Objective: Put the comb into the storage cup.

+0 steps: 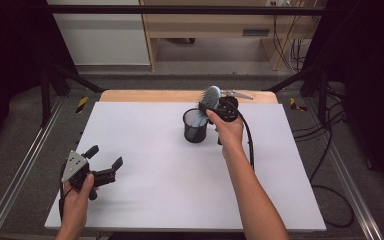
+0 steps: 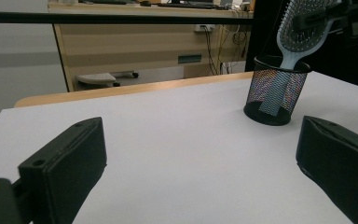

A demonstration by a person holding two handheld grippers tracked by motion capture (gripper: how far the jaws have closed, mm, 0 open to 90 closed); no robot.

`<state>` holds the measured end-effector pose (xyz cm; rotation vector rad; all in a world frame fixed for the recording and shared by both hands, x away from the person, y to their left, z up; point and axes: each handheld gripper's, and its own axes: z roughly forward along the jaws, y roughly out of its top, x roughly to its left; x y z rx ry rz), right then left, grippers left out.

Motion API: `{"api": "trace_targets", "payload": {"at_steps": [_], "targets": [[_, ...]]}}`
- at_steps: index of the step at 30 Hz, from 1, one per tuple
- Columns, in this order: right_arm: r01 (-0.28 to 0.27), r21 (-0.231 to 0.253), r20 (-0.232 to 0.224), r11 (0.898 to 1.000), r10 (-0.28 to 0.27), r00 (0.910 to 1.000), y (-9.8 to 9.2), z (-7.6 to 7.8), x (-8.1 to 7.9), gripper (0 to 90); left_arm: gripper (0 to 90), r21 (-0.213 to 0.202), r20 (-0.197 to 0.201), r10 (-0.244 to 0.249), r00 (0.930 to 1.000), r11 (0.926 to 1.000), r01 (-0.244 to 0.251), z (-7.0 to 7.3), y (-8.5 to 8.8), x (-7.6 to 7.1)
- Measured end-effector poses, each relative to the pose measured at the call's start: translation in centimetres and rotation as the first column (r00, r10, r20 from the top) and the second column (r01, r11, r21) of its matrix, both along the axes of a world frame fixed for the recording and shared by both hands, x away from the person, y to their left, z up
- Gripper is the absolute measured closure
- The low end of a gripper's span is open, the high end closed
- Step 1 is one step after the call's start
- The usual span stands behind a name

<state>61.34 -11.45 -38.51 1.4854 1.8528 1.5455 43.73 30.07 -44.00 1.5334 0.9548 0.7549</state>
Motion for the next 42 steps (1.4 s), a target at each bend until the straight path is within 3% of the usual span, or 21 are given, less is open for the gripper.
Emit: {"api": "trace_targets", "payload": {"at_steps": [42], "targets": [[0.023, 0.03, -0.012, 0.999, -0.023, 0.9997, -0.61, -0.42, 0.18, 46.7, 1.7, 0.005, 0.0, 0.003, 1.0, 1.0, -0.003, -0.01, 0.05, 0.01]]}}
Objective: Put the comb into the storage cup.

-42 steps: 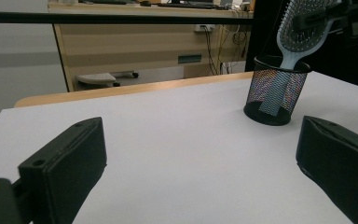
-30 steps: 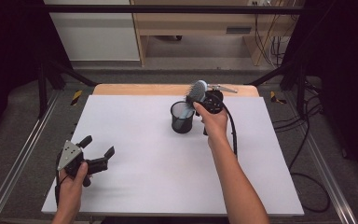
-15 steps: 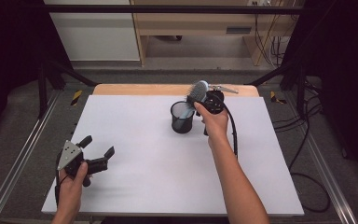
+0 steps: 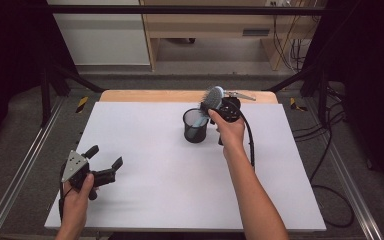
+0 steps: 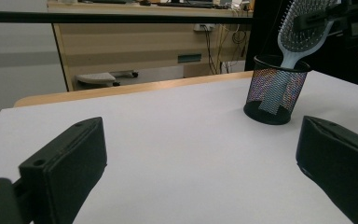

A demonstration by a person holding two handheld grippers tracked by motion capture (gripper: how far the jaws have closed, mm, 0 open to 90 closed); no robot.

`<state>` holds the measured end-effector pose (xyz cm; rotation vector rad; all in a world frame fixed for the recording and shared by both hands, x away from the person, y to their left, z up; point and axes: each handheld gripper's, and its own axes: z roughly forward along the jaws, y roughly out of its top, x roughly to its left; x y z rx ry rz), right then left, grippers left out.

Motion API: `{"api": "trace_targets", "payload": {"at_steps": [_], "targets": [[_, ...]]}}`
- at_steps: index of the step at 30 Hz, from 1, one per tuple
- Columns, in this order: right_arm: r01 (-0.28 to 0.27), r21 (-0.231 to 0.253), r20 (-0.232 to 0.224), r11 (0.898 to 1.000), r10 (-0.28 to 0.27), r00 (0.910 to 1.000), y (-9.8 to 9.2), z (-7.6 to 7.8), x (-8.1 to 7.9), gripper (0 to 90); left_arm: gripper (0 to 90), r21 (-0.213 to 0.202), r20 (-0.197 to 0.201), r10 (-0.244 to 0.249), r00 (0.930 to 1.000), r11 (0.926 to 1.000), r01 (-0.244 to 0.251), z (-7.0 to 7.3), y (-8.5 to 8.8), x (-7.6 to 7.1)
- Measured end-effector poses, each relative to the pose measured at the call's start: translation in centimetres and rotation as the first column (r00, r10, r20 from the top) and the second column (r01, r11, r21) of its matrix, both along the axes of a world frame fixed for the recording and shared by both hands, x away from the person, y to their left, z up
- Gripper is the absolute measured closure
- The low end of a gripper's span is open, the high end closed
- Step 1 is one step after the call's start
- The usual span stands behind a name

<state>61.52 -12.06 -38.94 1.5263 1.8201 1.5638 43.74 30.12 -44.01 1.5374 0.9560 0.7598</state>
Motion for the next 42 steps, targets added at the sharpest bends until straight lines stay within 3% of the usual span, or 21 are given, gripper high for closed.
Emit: {"api": "trace_targets", "payload": {"at_steps": [42], "targets": [[0.009, 0.005, -0.004, 1.0, -0.009, 0.9999, -0.4, -0.26, -0.02, 43.6, 1.7, -0.005, -0.006, -0.006, 1.0, 1.0, 0.006, -0.07, 0.01, 0.06]]}}
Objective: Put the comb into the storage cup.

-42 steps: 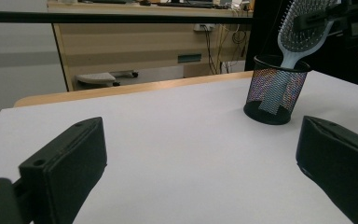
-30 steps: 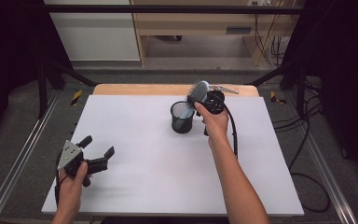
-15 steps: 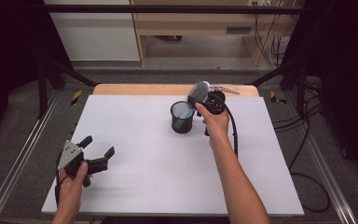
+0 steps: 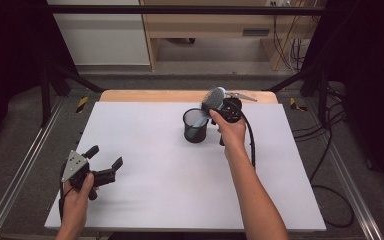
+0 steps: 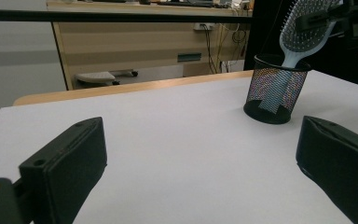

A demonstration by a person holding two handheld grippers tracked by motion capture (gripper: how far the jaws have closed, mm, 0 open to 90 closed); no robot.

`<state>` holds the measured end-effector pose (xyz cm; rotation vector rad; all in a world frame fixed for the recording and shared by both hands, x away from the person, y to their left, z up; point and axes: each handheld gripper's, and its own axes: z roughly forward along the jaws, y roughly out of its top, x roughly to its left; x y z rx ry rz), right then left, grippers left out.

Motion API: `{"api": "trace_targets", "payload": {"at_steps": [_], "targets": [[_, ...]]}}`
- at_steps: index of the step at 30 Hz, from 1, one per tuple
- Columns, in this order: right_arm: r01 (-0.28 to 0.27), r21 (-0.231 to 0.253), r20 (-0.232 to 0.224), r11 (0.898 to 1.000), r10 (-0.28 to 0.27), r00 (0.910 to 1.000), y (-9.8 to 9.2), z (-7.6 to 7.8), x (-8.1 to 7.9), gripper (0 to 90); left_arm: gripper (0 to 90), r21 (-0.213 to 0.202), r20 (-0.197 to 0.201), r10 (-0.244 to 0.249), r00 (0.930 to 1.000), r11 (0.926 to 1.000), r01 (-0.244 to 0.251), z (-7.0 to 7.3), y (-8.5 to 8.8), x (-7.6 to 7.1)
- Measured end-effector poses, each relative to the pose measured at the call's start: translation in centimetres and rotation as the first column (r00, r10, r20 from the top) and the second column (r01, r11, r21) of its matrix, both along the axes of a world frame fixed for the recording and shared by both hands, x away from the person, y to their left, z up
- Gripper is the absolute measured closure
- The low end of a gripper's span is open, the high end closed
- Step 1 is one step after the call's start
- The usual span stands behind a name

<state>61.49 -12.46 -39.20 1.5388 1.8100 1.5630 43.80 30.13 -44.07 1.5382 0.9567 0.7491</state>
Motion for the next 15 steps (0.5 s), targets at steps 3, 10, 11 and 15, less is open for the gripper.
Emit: {"api": "trace_targets", "payload": {"at_steps": [3, 10, 11, 15], "targets": [[-0.001, 0.006, 0.0, 1.0, 0.001, 1.0, -0.1, -0.06, -0.03, 43.1, 1.8, 0.003, 0.002, 0.005, 1.0, 1.0, -0.005, 0.01, 0.04, -0.01], [-0.017, 0.026, -0.003, 1.0, 0.017, 0.9999, -0.26, -0.06, -0.07, 36.8, 1.8, 0.003, 0.0, 0.007, 1.0, 1.0, -0.007, -0.01, 0.07, 0.02], [-0.02, 0.027, -0.002, 0.999, 0.02, 0.9998, -0.26, -0.05, -0.08, 35.9, 1.8, 0.004, 0.001, 0.008, 1.0, 1.0, -0.008, -0.01, 0.08, 0.02], [-0.03, 0.036, 0.001, 0.999, 0.03, 0.9995, -0.19, -0.05, -0.06, 31.4, 1.8, 0.003, 0.001, 0.009, 1.0, 1.0, -0.009, 0.0, 0.1, 0.02]]}}
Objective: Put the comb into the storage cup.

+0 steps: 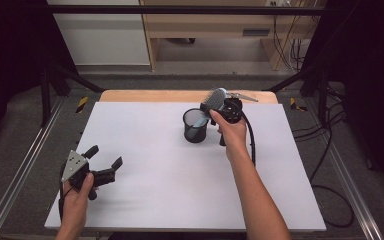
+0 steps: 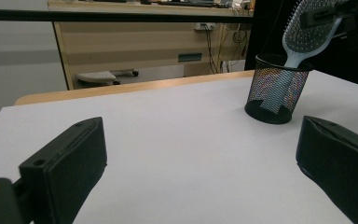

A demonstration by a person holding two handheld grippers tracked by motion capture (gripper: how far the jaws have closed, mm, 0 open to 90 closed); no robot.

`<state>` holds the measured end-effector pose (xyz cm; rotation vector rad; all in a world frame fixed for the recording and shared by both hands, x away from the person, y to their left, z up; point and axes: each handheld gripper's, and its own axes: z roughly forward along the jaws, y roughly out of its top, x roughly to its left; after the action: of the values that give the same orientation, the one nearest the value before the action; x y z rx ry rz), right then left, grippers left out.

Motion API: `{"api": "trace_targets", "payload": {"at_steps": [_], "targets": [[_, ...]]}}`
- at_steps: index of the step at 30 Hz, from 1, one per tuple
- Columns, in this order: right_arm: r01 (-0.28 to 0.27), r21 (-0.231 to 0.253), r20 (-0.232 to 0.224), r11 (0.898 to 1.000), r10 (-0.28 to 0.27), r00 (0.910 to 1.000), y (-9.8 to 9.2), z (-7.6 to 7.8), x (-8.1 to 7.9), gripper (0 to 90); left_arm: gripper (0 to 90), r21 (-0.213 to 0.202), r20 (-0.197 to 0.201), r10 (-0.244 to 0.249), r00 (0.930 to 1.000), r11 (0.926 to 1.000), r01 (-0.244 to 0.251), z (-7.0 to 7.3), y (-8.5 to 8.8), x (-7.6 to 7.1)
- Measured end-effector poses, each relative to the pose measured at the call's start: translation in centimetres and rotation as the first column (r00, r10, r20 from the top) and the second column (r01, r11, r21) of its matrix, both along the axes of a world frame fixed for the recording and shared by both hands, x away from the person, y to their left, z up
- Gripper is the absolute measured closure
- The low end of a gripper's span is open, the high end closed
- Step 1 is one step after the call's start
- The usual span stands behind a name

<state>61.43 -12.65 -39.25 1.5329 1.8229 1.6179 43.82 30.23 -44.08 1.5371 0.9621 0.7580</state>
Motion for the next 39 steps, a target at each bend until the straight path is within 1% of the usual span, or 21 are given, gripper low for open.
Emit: {"api": "trace_targets", "payload": {"at_steps": [1, 3, 6, 10, 16, 17, 19, 21, 26, 32, 36, 39], "targets": [[0.001, -0.004, -0.002, 1.0, -0.001, 1.0, 0.0, 0.0, 0.0, 30.6, 1.8, 0.0, 0.0, 0.0, 1.0, 1.0, 0.0, 0.0, 0.0, 0.0], [0.008, -0.027, -0.002, 1.0, -0.008, 1.0, 0.1, 0.0, 0.0, 27.4, 1.7, 0.0, -0.001, 0.0, 1.0, 1.0, 0.0, 0.0, 0.0, 0.0], [0.009, -0.025, -0.004, 1.0, -0.009, 1.0, 0.2, 0.0, 0.0, 22.7, 1.8, -0.001, 0.0, 0.001, 1.0, 1.0, -0.001, 0.0, 0.0, 0.0], [0.008, -0.028, 0.0, 1.0, -0.008, 1.0, 0.3, 0.1, 0.0, 19.2, 1.8, -0.004, -0.002, -0.004, 1.0, 1.0, 0.004, 0.0, 0.0, 0.0], [0.013, -0.029, 0.012, 0.999, -0.013, 0.9999, 0.4, 0.2, -0.1, 14.1, 1.8, 0.0, -0.001, 0.001, 1.0, 1.0, 0.0, 0.0, 0.0, 0.0], [0.015, -0.034, 0.011, 0.999, -0.014, 0.9998, 0.4, 0.3, -0.2, 12.5, 1.8, 0.001, 0.0, 0.001, 1.0, 1.0, -0.001, 0.0, 0.0, 0.0], [0.019, -0.061, 0.01, 0.998, -0.018, 0.9998, 0.5, 0.4, -0.3, 9.5, 1.8, 0.0, 0.0, 0.0, 1.0, 1.0, 0.0, 0.0, 0.0, 0.0], [0.02, -0.07, 0.01, 0.997, -0.019, 0.9998, 0.6, 0.5, -0.4, 7.6, 1.8, 0.001, 0.0, 0.0, 1.0, 1.0, 0.0, 0.0, 0.0, 0.0], [0.024, -0.071, 0.018, 0.997, -0.023, 0.9996, 0.5, 0.8, -0.6, 6.5, 1.7, 0.001, -0.001, 0.0, 1.0, 1.0, 0.0, 0.0, 0.0, 0.0], [0.023, -0.072, 0.017, 0.997, -0.022, 0.9996, 0.4, 1.0, -0.8, 6.2, 1.6, 0.0, -0.002, 0.002, 1.0, 1.0, -0.002, 0.0, 0.0, 0.0], [0.025, -0.082, 0.017, 0.996, -0.024, 0.9996, 0.3, 1.2, -0.9, 5.9, 1.6, 0.0, -0.002, 0.002, 1.0, 1.0, -0.002, 0.0, 0.0, 0.0], [0.023, -0.099, 0.025, 0.995, -0.02, 0.9995, 0.3, 1.3, -1.1, 5.9, 1.6, -0.001, -0.001, 0.004, 1.0, 1.0, -0.004, 0.0, 0.0, 0.0]]}}
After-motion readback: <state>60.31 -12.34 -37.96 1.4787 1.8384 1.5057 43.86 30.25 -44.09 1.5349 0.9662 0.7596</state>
